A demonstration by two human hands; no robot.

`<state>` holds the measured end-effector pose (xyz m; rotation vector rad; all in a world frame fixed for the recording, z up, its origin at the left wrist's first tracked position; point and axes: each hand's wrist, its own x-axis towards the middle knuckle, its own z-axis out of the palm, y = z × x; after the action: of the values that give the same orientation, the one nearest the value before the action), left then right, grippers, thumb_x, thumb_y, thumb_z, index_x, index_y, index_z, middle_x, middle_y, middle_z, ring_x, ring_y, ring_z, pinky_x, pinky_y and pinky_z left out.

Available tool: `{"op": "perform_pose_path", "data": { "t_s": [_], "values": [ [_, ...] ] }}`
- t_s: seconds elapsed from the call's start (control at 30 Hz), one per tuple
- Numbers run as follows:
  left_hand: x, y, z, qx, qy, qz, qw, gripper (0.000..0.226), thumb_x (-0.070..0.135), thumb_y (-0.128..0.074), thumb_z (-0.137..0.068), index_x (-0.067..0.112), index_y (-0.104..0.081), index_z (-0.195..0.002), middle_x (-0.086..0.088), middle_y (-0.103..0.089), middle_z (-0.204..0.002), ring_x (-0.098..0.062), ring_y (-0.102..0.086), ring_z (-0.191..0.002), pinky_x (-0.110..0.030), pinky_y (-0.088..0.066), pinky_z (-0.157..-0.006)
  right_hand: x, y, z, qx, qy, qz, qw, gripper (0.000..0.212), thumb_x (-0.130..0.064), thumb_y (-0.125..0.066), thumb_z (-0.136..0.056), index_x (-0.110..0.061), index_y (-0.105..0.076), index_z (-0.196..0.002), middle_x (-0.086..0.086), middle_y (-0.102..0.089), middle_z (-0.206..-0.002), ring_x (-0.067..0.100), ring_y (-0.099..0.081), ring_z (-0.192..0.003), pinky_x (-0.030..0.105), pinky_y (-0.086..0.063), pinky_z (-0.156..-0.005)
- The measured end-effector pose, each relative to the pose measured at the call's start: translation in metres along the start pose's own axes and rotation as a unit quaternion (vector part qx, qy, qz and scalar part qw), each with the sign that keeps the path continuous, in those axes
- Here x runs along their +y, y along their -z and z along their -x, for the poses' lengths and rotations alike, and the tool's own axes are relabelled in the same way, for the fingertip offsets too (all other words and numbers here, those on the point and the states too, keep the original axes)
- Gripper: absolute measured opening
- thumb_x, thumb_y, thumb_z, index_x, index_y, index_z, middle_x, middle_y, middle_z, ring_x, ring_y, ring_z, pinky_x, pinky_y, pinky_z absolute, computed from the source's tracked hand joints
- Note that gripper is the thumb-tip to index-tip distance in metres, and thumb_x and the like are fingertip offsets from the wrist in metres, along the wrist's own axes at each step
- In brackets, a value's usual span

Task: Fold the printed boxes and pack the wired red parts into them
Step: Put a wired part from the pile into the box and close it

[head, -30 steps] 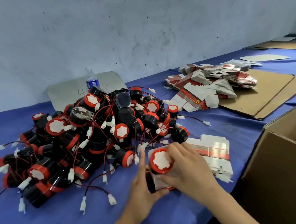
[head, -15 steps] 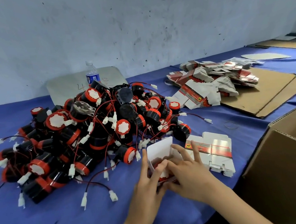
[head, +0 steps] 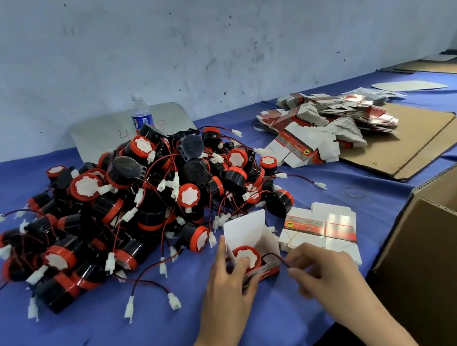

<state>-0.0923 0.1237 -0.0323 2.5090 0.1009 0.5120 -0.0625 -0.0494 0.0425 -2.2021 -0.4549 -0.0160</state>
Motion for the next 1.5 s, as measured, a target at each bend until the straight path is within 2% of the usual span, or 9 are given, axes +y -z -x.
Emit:
{"op": "perform_pose_path", "data": {
  "t_s": [0.1,0.23,0.33,0.63,0.87,1.07,1.2,1.3,1.5],
  "values": [
    [-0.002,0.0,-0.001,-0.007,-0.002,0.014,1.0,0.032,0.038,-0.058,-0.093,0.031,-0.057,-0.125,0.009,0.001,-0.16,-0.015,-0.037,-0.137,-0.032,-0.05,-0.093,-0.02,-0.003,0.001,0.043,0.106,-0.103,0.988,0.009,-0.03,-0.072,-0.079,-0.037,-0.067,-0.082,-0.015,-0.068,-0.073,0.001,-0.065,-0.071,0.011,-0.049,-0.066],
    [-0.003,0.0,-0.001,-0.019,0.0,0.005,1.0,0.036,0.039,-0.055,-0.095,0.033,-0.052,-0.13,0.007,0.001,-0.16,-0.011,-0.032,-0.138,-0.028,-0.05,-0.094,-0.019,-0.016,-0.017,0.104,0.176,-0.016,0.979,0.017,-0.009,-0.07,-0.084,-0.021,-0.072,-0.095,-0.018,-0.064,-0.089,-0.001,-0.062,-0.08,0.015,-0.051,-0.068],
    [-0.004,-0.002,0.0,-0.009,-0.008,0.005,1.0,0.033,0.037,-0.057,-0.094,0.029,-0.055,-0.126,0.004,-0.004,-0.16,-0.012,-0.032,-0.138,-0.026,-0.05,-0.094,-0.013,-0.021,-0.028,0.129,0.162,-0.028,0.978,0.02,-0.008,-0.063,-0.09,-0.027,-0.065,-0.095,-0.015,-0.065,-0.095,0.004,-0.063,-0.077,0.025,-0.053,-0.066],
    [-0.007,-0.004,0.002,0.013,-0.004,0.01,1.0,0.029,0.036,-0.062,-0.092,0.027,-0.06,-0.12,0.001,-0.015,-0.159,-0.015,-0.037,-0.137,-0.031,-0.053,-0.088,-0.014,-0.023,-0.043,0.172,0.148,-0.165,0.96,0.057,-0.004,-0.059,-0.091,-0.056,-0.048,-0.109,-0.005,-0.067,-0.075,0.012,-0.065,-0.063,0.021,-0.051,-0.063],
    [-0.006,-0.007,0.003,0.021,-0.004,0.013,1.0,0.032,0.04,-0.061,-0.091,0.029,-0.06,-0.122,0.002,-0.019,-0.158,-0.016,-0.038,-0.136,-0.033,-0.053,-0.086,-0.004,-0.03,-0.052,0.195,0.138,-0.129,0.962,0.056,-0.006,-0.067,-0.087,-0.058,-0.046,-0.095,-0.016,-0.065,-0.076,0.008,-0.064,-0.064,0.014,-0.046,-0.058],
    [-0.007,-0.006,0.003,0.027,-0.008,0.014,1.0,0.033,0.038,-0.061,-0.092,0.029,-0.06,-0.123,0.001,-0.019,-0.158,-0.016,-0.038,-0.136,-0.032,-0.053,-0.088,-0.003,-0.032,-0.057,0.202,0.16,-0.114,0.959,0.052,0.001,-0.066,-0.083,-0.045,-0.053,-0.104,-0.009,-0.06,-0.073,0.01,-0.056,-0.062,0.013,-0.044,-0.059],
    [-0.008,-0.005,0.003,0.019,-0.015,0.0,1.0,0.034,0.037,-0.057,-0.094,0.029,-0.057,-0.127,0.002,-0.013,-0.159,-0.015,-0.034,-0.138,-0.031,-0.052,-0.089,-0.005,-0.031,-0.062,0.106,0.16,0.035,0.981,0.02,-0.015,-0.065,-0.083,-0.023,-0.061,-0.101,-0.01,-0.052,-0.067,0.008,-0.048,-0.068,0.018,-0.038,-0.058],
    [-0.009,-0.006,0.002,0.008,-0.012,-0.02,1.0,0.037,0.038,-0.053,-0.097,0.029,-0.052,-0.133,0.002,-0.006,-0.161,-0.015,-0.028,-0.142,-0.03,-0.051,-0.09,-0.003,-0.034,-0.063,0.019,0.204,0.286,0.936,0.021,-0.028,-0.055,-0.089,-0.022,-0.061,-0.108,-0.008,-0.053,-0.074,0.014,-0.042,-0.087,0.024,-0.027,-0.068],
    [-0.006,-0.009,0.003,0.018,-0.018,-0.005,1.0,0.038,0.037,-0.055,-0.096,0.026,-0.055,-0.132,0.001,-0.005,-0.161,-0.022,-0.027,-0.144,-0.035,-0.048,-0.095,0.001,-0.031,-0.059,-0.032,0.152,0.378,0.913,0.027,-0.028,-0.041,-0.096,-0.031,-0.057,-0.117,-0.01,-0.065,-0.097,0.018,-0.037,-0.105,0.029,-0.02,-0.087]
  ]
}}
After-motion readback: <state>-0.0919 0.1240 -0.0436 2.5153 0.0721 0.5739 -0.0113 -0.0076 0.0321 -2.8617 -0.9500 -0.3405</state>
